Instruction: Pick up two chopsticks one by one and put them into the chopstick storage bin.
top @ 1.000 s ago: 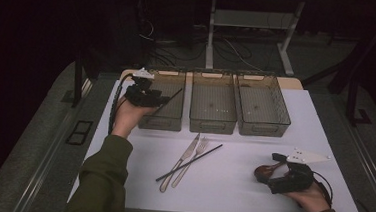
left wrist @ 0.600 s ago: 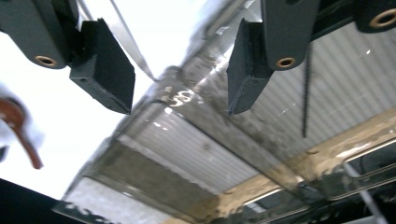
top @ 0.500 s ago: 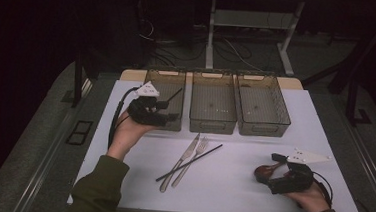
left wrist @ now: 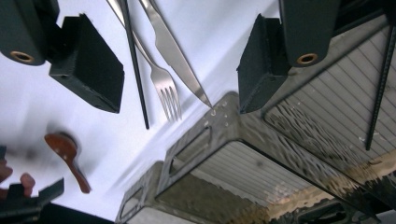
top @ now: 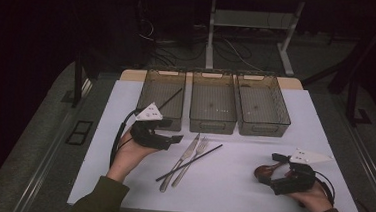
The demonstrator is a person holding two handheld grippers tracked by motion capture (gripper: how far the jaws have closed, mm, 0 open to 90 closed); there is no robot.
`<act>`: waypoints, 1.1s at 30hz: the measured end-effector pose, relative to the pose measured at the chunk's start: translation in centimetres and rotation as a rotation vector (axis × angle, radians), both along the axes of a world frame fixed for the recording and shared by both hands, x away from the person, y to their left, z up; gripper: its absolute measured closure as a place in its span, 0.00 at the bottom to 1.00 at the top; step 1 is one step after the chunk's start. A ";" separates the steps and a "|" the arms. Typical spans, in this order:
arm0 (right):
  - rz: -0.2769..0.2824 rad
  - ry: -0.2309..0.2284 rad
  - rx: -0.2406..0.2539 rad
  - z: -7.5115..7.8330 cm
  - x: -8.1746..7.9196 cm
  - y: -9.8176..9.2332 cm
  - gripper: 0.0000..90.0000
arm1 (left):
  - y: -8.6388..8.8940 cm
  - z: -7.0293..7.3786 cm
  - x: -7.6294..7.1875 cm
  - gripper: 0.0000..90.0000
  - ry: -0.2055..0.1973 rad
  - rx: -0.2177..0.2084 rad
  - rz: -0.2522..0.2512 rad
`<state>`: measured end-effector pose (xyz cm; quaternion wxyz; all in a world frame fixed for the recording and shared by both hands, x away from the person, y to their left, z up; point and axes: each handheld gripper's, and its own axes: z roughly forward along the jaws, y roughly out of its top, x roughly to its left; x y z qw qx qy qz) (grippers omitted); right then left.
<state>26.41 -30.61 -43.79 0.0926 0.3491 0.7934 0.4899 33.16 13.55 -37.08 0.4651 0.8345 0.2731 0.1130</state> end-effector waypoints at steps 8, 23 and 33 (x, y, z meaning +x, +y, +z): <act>-0.001 -0.001 0.000 -0.1 0.2 -0.2 0.00 | 0.2 -1.2 -1.6 0.32 -0.030 -0.010 0.009; -0.009 -0.010 -0.013 -0.1 0.1 -0.1 0.00 | 0.7 -3.6 -3.8 0.34 0.002 -0.030 0.014; -0.012 -0.009 -0.018 -0.1 0.1 -0.1 0.00 | 0.0 -5.2 -4.2 0.50 0.028 -0.020 -0.002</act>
